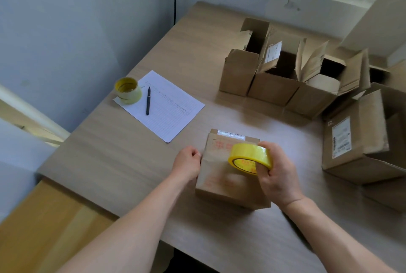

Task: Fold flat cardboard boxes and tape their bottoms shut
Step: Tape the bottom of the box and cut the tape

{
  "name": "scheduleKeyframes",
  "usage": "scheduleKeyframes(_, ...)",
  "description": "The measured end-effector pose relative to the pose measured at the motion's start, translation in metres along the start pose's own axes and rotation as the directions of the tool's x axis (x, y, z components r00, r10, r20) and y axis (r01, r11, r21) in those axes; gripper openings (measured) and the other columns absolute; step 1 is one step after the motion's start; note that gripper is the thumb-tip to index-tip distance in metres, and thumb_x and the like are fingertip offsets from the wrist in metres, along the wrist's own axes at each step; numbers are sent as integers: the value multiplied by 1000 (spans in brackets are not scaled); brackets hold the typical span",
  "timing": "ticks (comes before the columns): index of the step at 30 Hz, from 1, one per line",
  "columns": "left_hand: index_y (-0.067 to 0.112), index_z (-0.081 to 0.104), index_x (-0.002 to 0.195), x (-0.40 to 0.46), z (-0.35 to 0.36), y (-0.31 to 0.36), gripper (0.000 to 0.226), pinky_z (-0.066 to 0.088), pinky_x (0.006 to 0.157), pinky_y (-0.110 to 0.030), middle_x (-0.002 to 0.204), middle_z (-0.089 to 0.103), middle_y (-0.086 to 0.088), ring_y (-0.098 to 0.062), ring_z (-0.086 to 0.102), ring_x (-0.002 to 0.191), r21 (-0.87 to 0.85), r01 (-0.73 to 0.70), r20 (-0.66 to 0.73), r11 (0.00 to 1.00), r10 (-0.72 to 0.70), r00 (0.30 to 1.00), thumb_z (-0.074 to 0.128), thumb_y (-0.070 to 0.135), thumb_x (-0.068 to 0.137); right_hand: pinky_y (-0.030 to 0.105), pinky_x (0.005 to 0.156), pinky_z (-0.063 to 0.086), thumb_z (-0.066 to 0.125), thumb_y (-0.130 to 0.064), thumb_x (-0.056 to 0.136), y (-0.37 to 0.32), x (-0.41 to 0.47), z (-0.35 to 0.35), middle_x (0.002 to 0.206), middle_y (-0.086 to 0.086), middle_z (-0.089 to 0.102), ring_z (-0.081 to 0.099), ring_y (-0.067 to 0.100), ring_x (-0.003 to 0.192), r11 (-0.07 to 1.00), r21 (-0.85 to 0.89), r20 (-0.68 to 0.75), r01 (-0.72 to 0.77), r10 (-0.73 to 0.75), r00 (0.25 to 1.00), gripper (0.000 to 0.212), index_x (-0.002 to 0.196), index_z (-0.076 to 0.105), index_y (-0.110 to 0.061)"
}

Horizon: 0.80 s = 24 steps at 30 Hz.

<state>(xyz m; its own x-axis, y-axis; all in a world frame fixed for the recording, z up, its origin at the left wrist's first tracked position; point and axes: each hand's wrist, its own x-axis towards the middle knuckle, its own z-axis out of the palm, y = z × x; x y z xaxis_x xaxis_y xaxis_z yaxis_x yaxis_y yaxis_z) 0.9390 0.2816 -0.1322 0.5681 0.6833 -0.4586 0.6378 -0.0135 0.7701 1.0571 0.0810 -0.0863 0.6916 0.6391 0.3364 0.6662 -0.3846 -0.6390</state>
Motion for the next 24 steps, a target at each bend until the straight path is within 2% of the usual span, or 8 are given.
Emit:
scheduleKeyframes(5,16,50,113,1,0,8,19,41,77,-33,117,56,-2,-26,55,98,251,34,-43,967,-24,999,47,21,95,21,74,39,58,-3,66,0,1,1,98,3,64,54,18,86,1000,-20,-7,15,-15,1000,54,113,49,-28)
scheduleKeyframes(8,23,47,139,-3,-3,12,42,40,101,-32,141,50,-1,-18,51,125,-27,-65,-194,998,58,979,48,22,98,23,73,39,59,-5,65,1,0,1,99,2,64,54,18,85,999,-33,-1,16,-16,1000,55,113,48,-29)
scheduleKeyframes(10,25,52,139,-11,10,18,38,29,112,-24,149,45,2,-8,40,136,-142,-214,-95,966,202,975,43,26,102,20,72,38,60,-5,65,4,1,-1,97,-4,62,53,16,83,999,-36,18,21,-20,1000,56,114,48,-30)
scheduleKeyframes(13,32,47,142,-22,25,8,39,13,107,-10,156,32,7,-3,16,147,-5,-299,111,954,297,948,33,31,106,18,69,39,65,-8,67,1,3,-5,86,-18,61,54,9,76,980,139,142,-143,123,982,46,105,55,-33)
scheduleKeyframes(16,35,43,143,-19,23,2,40,13,110,-12,156,34,10,0,13,147,34,-343,110,939,338,935,31,31,106,29,60,43,73,-12,60,6,15,-24,67,1,60,54,17,62,750,501,339,-432,289,895,20,77,63,-13)
scheduleKeyframes(19,40,42,142,-19,23,1,39,15,115,-19,157,32,9,1,13,147,33,-338,100,940,334,937,32,35,105,30,53,40,66,-23,72,22,19,-57,54,13,48,46,22,53,614,609,394,-503,316,863,25,64,56,-2)
scheduleKeyframes(22,43,41,141,-22,22,3,38,15,116,-19,156,33,11,0,16,146,39,-354,95,935,349,932,33,34,105,34,51,30,54,-40,85,39,15,-83,51,-5,38,38,10,51,919,247,370,-307,203,907,42,56,44,-10)
scheduleKeyframes(24,42,42,142,-23,21,4,38,17,119,-25,156,34,10,-2,18,146,39,-349,92,936,344,935,34,33,105,35,52,33,55,-42,86,49,9,-86,49,-7,41,39,8,49,987,-95,365,-132,158,918,40,56,48,-16)
